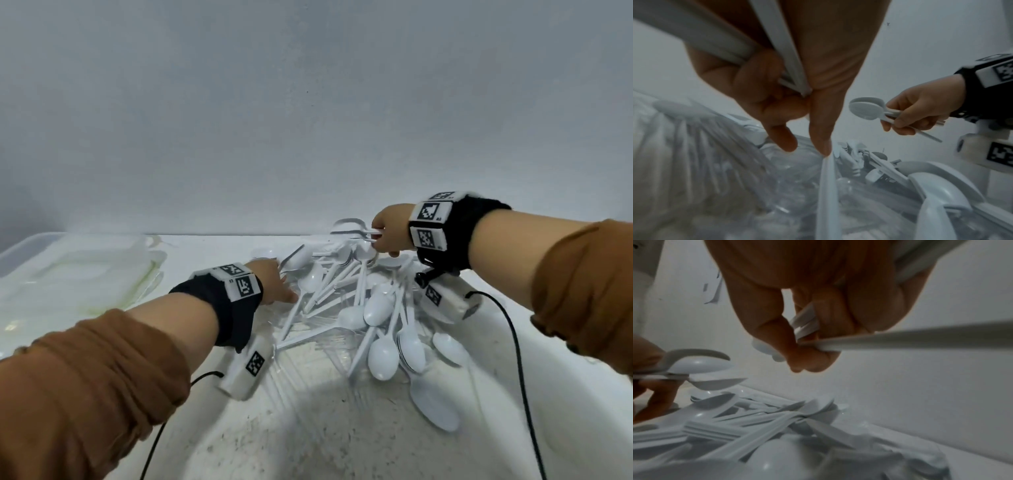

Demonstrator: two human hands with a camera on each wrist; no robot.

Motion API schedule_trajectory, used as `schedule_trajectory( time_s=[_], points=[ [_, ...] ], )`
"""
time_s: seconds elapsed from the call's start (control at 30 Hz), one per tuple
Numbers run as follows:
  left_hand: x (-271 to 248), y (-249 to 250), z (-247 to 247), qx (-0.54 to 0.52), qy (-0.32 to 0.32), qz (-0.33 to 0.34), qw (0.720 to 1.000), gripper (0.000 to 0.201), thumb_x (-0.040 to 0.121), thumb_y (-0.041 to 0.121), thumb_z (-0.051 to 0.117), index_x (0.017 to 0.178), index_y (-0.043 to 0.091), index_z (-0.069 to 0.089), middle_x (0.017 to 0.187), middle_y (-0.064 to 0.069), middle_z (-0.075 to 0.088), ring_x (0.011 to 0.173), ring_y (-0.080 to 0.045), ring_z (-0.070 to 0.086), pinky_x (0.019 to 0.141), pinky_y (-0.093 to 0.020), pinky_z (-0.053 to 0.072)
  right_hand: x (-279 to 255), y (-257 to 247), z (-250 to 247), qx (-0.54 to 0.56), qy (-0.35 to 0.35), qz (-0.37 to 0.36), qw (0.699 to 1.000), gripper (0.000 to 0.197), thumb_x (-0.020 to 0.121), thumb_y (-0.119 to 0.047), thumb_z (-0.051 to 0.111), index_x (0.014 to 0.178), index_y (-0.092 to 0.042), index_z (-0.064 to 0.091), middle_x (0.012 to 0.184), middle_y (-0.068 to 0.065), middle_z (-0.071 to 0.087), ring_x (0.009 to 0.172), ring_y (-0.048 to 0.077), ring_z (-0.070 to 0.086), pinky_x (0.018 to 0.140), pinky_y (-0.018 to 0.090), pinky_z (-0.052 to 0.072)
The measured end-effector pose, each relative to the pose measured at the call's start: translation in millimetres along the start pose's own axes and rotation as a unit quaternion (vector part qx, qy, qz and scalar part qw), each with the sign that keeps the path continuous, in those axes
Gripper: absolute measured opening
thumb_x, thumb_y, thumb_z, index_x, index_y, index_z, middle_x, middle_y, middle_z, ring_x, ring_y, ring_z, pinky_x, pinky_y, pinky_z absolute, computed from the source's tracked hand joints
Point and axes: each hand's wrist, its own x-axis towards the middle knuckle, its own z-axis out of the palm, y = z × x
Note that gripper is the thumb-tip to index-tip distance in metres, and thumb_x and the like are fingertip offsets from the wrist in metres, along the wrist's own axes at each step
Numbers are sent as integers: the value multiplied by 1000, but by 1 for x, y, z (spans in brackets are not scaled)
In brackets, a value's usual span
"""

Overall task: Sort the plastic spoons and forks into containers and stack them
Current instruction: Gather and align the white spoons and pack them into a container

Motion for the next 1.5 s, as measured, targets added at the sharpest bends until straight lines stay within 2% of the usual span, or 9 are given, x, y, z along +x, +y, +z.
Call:
schedule_trajectory(
  time_s=[0.23, 0.47, 0.63, 0.8, 1.0, 1.13, 1.23, 1.43, 1.5],
  points=[
    [4, 7, -1, 62, -3, 30, 998, 34, 86, 35, 63, 65, 16, 44, 59, 5, 51, 52, -8, 46, 49, -19, 34, -37, 21, 17, 90, 21, 9, 996, 30, 88, -30, 57, 59, -21, 51, 54, -8, 52, 51, 11, 46, 51, 22, 35],
    [-3, 7, -3, 12, -21, 24, 999, 26, 86, 32, 63, 68, 18, 51, 58, 8, 56, 46, -4, 47, 45, -17, 35, -44, 20, 32, 93, 19, -20, 995, 18, 86, -29, 63, 100, -18, 65, 73, -8, 51, 79, 14, 48, 58, 21, 35],
    [-4, 9, -1, 45, -22, 26, 998, 36, 78, 41, 71, 64, 16, 49, 58, 9, 55, 62, -13, 55, 68, -24, 45, -43, 16, 42, 91, -14, -15, 996, 24, 83, -15, 63, 104, -24, 67, 70, -13, 51, 70, 8, 49, 52, 12, 31],
    [-10, 7, -3, 12, 2, 27, 1000, 27, 85, 31, 64, 73, 14, 48, 63, 5, 51, 57, -11, 48, 51, -21, 37, -43, 16, 45, 95, -40, -27, 994, 28, 83, -10, 63, 109, -23, 67, 87, -8, 56, 79, 9, 49, 50, 8, 29],
    [-32, 5, -20, -90, 102, 24, 990, 20, 91, 27, 56, 101, 12, 45, 85, -1, 52, 83, -21, 49, 71, -26, 33, -40, 16, 47, 105, -9, -59, 993, 18, 83, -11, 65, 100, -17, 68, 84, -7, 58, 81, 10, 50, 52, 10, 36],
    [-45, 13, -26, -158, 128, 45, 978, 13, 97, 25, 43, 106, 15, 40, 86, 4, 64, 83, -15, 53, 61, -26, 34, -41, 22, 42, 138, 36, -71, 987, 11, 82, -17, 66, 90, -22, 63, 82, -7, 58, 82, 12, 53, 65, 21, 40],
    [-51, 21, -21, -168, 130, 58, 976, 27, 98, 23, 39, 123, 12, 40, 75, 7, 61, 68, -10, 53, 58, -23, 37, -46, 30, 32, 153, 62, -73, 984, 9, 86, -20, 63, 91, -20, 56, 83, -6, 55, 82, 14, 50, 62, 22, 37],
    [-52, 33, -1, -109, 100, 48, 988, 38, 91, 36, 57, 115, 11, 42, 85, -1, 57, 73, -18, 55, 62, -27, 39, -55, 49, 23, 211, 115, -47, 970, 21, 91, -21, 55, 72, -26, 47, 69, -13, 59, 62, 6, 51, 58, 17, 37],
    [-51, 34, 6, -111, 90, 40, 989, 60, 84, 40, 65, 129, 12, 36, 103, -5, 62, 89, -23, 59, 70, -27, 40, -61, 56, 24, 225, 137, -27, 964, 26, 91, -23, 55, 66, -25, 50, 63, -14, 58, 57, 5, 49, 53, 10, 35]
  ],
)
